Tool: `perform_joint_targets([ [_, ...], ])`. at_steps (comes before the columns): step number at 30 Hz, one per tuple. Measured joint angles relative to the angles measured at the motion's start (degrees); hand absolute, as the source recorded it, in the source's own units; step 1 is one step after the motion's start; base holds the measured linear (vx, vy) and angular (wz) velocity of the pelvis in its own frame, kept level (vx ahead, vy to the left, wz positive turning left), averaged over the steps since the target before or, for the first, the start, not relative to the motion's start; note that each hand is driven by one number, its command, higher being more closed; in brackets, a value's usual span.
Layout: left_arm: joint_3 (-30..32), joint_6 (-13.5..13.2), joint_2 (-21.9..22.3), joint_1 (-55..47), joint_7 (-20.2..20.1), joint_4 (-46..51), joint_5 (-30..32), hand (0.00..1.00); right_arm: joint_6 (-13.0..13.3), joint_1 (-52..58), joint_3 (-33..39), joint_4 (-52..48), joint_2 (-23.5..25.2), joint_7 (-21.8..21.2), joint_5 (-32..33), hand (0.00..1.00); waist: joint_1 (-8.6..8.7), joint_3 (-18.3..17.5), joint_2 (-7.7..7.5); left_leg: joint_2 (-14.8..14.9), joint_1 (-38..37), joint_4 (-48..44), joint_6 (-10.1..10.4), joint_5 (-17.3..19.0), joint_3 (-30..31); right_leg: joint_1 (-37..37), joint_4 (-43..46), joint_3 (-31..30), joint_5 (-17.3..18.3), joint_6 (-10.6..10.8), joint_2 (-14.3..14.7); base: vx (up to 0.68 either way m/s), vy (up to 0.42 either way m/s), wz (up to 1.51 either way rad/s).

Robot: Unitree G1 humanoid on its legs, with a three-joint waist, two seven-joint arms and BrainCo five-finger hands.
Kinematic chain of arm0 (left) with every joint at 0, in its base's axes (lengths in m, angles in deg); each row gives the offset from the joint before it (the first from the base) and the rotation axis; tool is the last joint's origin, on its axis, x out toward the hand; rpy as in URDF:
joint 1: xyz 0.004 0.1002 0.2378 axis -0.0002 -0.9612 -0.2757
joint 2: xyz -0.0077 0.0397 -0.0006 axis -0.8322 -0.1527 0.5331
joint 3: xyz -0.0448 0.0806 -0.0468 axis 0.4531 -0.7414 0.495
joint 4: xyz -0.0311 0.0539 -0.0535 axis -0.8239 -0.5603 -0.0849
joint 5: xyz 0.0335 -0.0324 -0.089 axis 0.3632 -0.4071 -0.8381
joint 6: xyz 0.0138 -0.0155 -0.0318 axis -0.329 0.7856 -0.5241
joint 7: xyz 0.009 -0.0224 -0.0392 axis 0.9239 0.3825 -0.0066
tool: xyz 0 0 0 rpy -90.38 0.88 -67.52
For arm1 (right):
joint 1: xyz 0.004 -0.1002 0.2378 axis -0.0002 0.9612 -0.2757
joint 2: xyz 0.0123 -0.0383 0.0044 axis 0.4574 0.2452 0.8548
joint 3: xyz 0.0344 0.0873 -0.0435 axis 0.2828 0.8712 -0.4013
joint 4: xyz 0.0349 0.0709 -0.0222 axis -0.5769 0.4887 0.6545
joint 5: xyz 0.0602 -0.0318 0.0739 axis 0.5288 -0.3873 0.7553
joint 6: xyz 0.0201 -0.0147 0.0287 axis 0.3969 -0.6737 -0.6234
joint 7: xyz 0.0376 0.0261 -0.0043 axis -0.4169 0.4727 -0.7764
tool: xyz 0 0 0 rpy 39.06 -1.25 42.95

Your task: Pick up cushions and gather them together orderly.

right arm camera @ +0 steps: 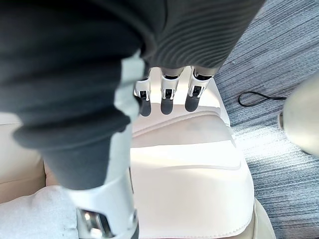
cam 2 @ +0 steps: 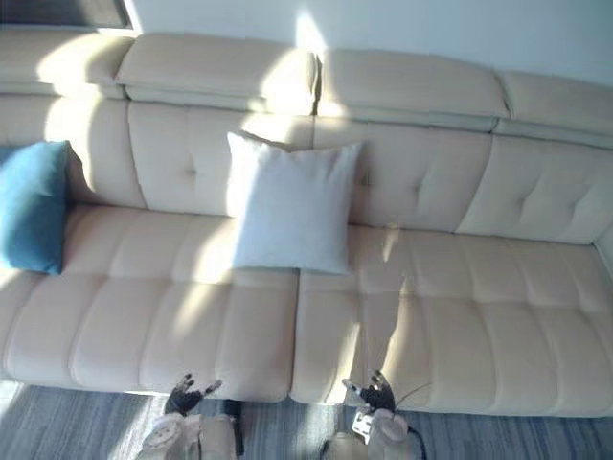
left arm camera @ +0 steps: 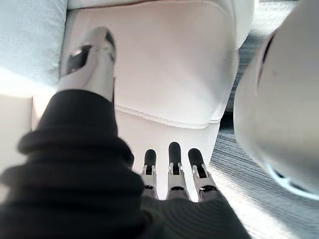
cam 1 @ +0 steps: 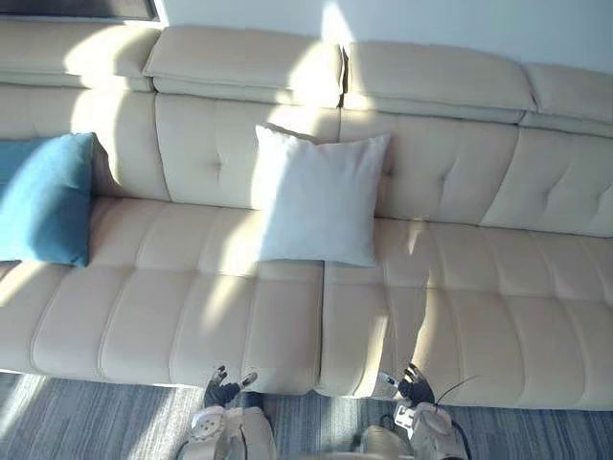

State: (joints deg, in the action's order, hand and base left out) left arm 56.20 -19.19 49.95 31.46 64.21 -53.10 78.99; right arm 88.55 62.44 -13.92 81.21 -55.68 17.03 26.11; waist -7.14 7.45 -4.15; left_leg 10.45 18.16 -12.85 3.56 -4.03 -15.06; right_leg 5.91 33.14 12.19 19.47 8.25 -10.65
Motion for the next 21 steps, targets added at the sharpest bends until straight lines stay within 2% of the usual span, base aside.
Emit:
perform_joint_targets([
  [1,-0.1,0.1,0.5,0.3,0.4,-0.2,-0.4,0.00,0.0,-1.0,-0.2,-1.1,-0.2,0.3,0.0,0.00,-0.42,0.2,1.37,1.2,1.9,-0.2,1.3,-1.1,0.1,-1.2,-5.2,1.8,1.7,-1.3,2.1,-0.20,-0.256,-0.20],
  [2,-0.1,0.0,1.0,0.3,0.5,-0.3,-0.6,0.00,0.1,-1.5,-0.2,-1.5,-0.3,0.4,0.0,0.00,-0.57,0.5,2.56,2.0,2.3,0.2,1.2,-2.3,0.4,-1.9,-7.5,2.1,1.8,-1.5,3.5,-0.24,-0.213,-0.16],
  [3,-0.2,0.0,1.6,0.3,0.6,-0.5,-0.8,0.00,0.4,-1.9,-0.1,-1.6,-0.6,0.5,0.0,0.00,-0.29,1.2,4.33,3.2,2.3,1.5,1.2,-4.3,0.8,-2.5,-9.3,2.9,1.0,-2.8,5.0,-0.26,-0.152,0.27],
  [4,-1.2,-0.1,2.0,0.3,0.6,-0.7,-0.9,0.00,0.4,-1.5,0.0,-1.1,-0.8,0.9,0.0,0.00,0.47,1.6,5.16,3.2,1.2,5.7,1.5,-10.4,0.8,-3.0,-9.4,4.9,0.5,-3.7,5.7,-0.35,-0.143,0.49],
  [5,-1.9,-0.1,1.7,0.3,0.7,-1.1,-0.9,0.00,0.4,-1.1,0.1,-0.9,-0.8,0.9,0.0,0.00,0.77,1.7,5.11,2.8,0.6,7.9,2.0,-13.2,1.0,-2.8,-9.5,5.9,0.1,-4.4,5.5,-0.37,-0.107,0.71],
  [6,-2.4,-0.2,1.0,0.4,0.5,-0.9,-0.9,0.00,0.3,0.0,0.4,-0.9,-0.6,1.0,0.0,0.00,1.18,2.1,3.85,2.5,0.7,7.6,3.0,-13.6,1.4,-2.8,-9.6,8.4,0.0,-7.4,4.6,-0.35,-0.104,0.34],
  [7,-2.1,-0.3,1.0,0.7,0.6,-0.3,-0.9,0.00,0.2,0.2,0.9,-0.7,-0.5,1.1,0.0,0.00,0.91,2.5,3.40,2.0,1.2,0.3,1.9,-5.7,1.3,-2.4,-9.5,9.2,0.4,-8.9,3.7,-0.27,-0.075,0.16],
  [8,-2.0,-0.2,0.9,0.4,0.5,-0.4,-0.9,0.00,0.2,0.2,1.4,-0.7,-0.5,1.1,-0.1,0.00,0.96,2.4,3.40,1.7,1.5,-3.2,1.2,-2.5,1.5,-1.9,-9.4,9.2,0.2,-9.2,3.3,-0.24,-0.024,-0.08],
  [9,-2.2,-0.1,0.8,0.3,0.3,-0.7,-0.8,0.00,0.0,0.7,2.6,-0.7,-0.5,1.1,-0.6,0.00,1.23,2.4,3.31,1.3,1.4,-10.3,0.1,3.7,1.6,-1.4,-9.4,9.1,-0.6,-9.1,2.5,-0.22,0.063,0.01],
  [10,-2.1,-0.1,0.7,0.5,0.2,-1.1,-0.7,0.00,-0.3,2.0,2.8,-0.7,-0.6,1.0,-2.2,0.00,1.34,2.3,3.17,1.3,0.9,-16.9,0.0,8.6,1.6,-0.8,-9.2,9.0,-1.3,-8.8,1.7,-0.20,0.091,0.05],
  [11,-2.1,0.0,0.7,0.4,0.2,-1.2,-0.6,0.00,-0.5,2.6,2.9,-0.4,-0.5,1.0,-2.4,0.00,1.43,2.3,3.11,1.4,0.3,-19.7,0.3,10.6,1.7,-0.8,-9.2,9.0,-1.6,-8.7,1.4,-0.13,0.132,0.07],
  [12,-1.9,0.1,0.7,0.4,0.1,-1.7,-0.2,0.00,-0.8,3.2,3.3,1.0,-0.3,0.8,-2.7,0.00,1.66,2.2,3.21,1.8,-1.4,-24.0,1.0,14.1,2.1,-0.7,-9.2,8.9,-2.3,-8.1,1.1,-0.09,0.173,0.04],
  [13,-1.6,0.2,0.7,0.4,-0.2,-2.6,0.4,0.00,-1.4,3.7,4.6,1.9,0.2,0.7,-3.5,0.00,1.94,2.0,3.47,2.0,-3.5,-24.4,1.9,17.0,3.0,-0.1,-9.2,8.6,-2.9,-7.3,1.0,-0.11,0.243,-0.04],
  [14,-1.6,0.3,0.7,0.4,-0.4,-3.3,0.4,0.00,-1.6,3.5,5.4,3.0,0.0,0.6,-4.3,0.00,2.36,1.6,4.04,1.0,-4.8,-20.6,2.6,18.5,3.3,0.7,-9.6,7.4,-3.8,-6.0,1.4,-0.10,0.219,-0.09],
  [15,-1.6,0.4,0.4,0.3,-0.4,-3.6,0.4,0.00,-1.7,3.3,5.5,3.7,0.0,0.6,-4.4,0.00,2.55,1.3,3.64,0.2,-5.6,-18.5,2.7,18.5,3.3,1.2,-10.3,6.8,-4.2,-5.5,1.6,-0.14,0.227,-0.14],
  [16,-1.7,0.5,-0.6,-0.1,-0.4,-4.8,0.4,0.00,-2.0,2.5,5.6,5.7,0.2,0.1,-4.5,0.00,3.29,0.4,2.41,-2.1,-9.0,-9.7,2.5,18.4,3.5,0.9,-14.3,6.0,-6.7,-4.9,1.4,-0.11,0.163,-0.13],
  [17,-1.8,0.6,-1.3,-0.4,-0.4,-5.3,0.4,0.00,-2.1,2.2,5.6,6.4,0.4,0.0,-4.6,0.00,3.64,0.0,1.83,-3.5,-10.3,-5.6,1.1,16.4,3.1,0.6,-17.0,5.7,-8.3,-4.8,1.2,-0.10,0.145,-0.12],
  [19,-2.0,1.0,-2.1,-0.9,-0.4,-6.1,0.8,0.00,-2.2,2.4,6.7,6.9,0.1,-0.1,-5.4,0.00,4.30,-0.4,1.23,-5.3,-12.4,-0.4,0.2,13.5,3.0,-1.9,-22.5,5.6,-12.1,-4.2,1.1,-0.04,0.101,0.04],
  [21,-2.5,1.6,-2.3,-1.1,-0.4,-6.9,2.3,0.00,-2.2,2.5,7.2,8.0,-0.9,0.0,-6.7,0.00,4.40,-0.9,1.84,-6.2,-12.7,0.1,-0.4,13.1,3.3,-3.2,-25.2,5.8,-14.0,-3.5,0.9,-0.05,0.100,0.10],
])
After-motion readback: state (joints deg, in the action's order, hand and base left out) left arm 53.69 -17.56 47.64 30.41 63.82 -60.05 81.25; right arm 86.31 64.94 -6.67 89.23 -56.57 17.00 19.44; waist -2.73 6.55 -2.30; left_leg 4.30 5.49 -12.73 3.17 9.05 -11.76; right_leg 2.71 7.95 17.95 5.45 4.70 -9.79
